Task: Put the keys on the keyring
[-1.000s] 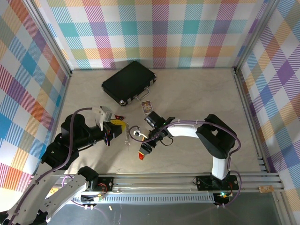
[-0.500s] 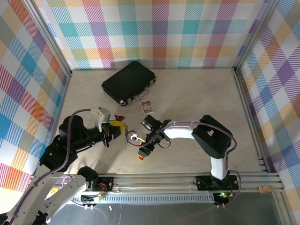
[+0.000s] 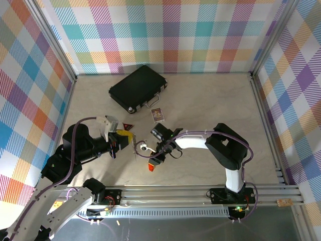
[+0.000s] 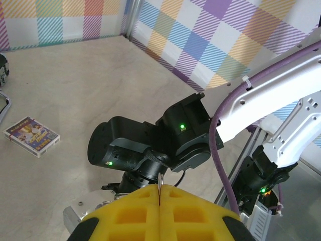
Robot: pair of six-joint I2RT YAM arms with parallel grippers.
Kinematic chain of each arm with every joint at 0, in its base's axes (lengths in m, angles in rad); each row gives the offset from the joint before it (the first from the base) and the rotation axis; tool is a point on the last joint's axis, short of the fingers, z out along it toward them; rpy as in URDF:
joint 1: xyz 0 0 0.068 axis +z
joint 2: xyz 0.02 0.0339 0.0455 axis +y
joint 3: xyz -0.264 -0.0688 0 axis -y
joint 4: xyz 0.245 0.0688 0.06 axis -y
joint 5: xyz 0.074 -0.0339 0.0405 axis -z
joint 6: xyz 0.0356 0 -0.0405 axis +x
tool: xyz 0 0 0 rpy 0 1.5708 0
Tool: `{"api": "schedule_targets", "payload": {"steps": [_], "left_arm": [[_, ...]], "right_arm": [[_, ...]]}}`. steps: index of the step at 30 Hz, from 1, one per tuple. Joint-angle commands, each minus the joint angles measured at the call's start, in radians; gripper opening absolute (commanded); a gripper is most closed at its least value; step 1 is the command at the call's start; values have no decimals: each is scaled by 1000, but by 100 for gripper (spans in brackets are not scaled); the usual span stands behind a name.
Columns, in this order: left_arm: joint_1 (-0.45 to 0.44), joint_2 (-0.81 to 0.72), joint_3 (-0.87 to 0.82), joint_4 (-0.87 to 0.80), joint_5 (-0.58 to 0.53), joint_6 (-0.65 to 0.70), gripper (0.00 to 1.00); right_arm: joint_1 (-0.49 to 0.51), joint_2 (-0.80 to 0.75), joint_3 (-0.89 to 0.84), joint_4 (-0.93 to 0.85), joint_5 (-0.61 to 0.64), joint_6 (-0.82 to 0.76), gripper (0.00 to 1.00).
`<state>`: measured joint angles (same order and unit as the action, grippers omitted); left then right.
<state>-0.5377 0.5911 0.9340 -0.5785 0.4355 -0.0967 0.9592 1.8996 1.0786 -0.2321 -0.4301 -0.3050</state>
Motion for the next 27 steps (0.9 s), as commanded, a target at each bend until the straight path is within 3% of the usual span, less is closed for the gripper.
{"api": "schedule_targets", "payload": {"steps": [1, 27], "left_arm": [[13, -16, 39, -18, -4, 0, 0], [13, -41, 22, -53, -21, -3, 0]], "right_arm": [[11, 14, 22, -13, -21, -28, 27], [17, 30, 38, -24, -55, -39, 9]]}}
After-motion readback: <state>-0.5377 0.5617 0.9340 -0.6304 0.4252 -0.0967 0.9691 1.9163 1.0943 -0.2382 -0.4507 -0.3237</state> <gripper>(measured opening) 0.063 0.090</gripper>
